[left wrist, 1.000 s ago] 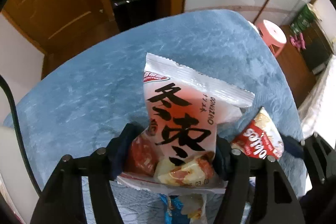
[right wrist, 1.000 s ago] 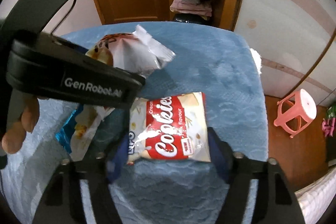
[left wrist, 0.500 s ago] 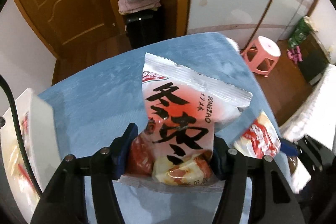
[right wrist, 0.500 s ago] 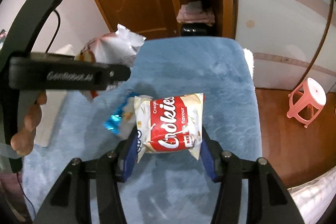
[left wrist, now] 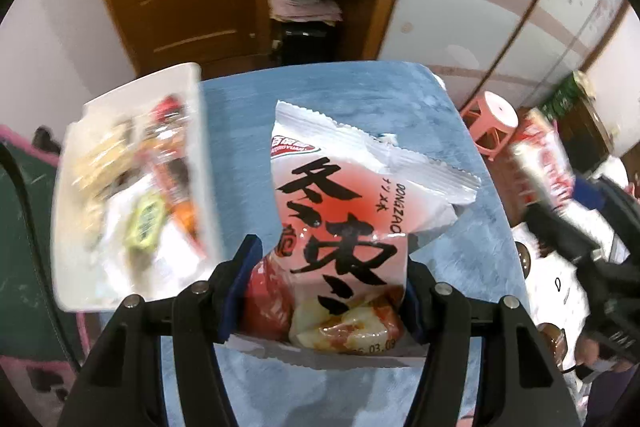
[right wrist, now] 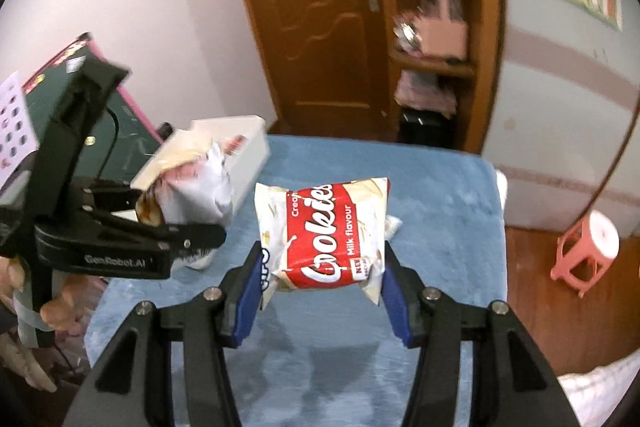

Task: Organize snacks
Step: 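Carry the Chinese-text packet and Cookies pack over the white box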

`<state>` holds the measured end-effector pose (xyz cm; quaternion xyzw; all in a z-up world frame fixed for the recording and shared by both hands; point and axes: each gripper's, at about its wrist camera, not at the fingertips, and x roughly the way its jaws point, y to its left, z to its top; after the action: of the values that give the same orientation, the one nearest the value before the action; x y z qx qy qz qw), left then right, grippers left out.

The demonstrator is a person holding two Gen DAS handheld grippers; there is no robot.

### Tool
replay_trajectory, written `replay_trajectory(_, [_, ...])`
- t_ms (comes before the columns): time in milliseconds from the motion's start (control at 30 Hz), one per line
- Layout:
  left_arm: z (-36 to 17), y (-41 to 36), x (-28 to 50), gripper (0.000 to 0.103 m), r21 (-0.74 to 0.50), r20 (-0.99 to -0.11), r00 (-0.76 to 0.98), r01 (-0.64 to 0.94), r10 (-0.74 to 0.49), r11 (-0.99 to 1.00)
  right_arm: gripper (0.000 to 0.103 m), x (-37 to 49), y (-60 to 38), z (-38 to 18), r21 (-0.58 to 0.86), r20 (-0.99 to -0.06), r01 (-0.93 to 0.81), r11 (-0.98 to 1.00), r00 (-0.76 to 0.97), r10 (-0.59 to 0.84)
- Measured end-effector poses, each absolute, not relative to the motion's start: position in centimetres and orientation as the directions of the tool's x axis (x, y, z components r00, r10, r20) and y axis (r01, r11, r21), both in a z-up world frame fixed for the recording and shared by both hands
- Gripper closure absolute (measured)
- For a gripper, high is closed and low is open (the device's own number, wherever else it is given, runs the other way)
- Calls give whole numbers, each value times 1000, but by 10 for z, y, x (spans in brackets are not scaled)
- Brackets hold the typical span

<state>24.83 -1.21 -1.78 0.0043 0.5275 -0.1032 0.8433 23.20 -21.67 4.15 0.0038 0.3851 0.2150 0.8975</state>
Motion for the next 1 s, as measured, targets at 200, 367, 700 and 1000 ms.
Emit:
replay_trajectory(200, [14,69,221,42,-88,-855,505,77,-115,993,49,202,-158,96,105,-631,-474,874,648,427])
replay_trajectory(367, [33,130,202,42,-92,-825,560,-5,-73,996,49,193,-104,128,56,-603,-529,847,658,451])
replay_trajectory(700, [36,197,199,42,-98,-800,599,-87,-27,991,49,222,-5,132,3,-622,-585,811,634,460])
replay_trajectory(1000, [32,217,231,42,-75,-774,633,-92,0,993,49,279,42,111,33,-657,-568,823,608,446])
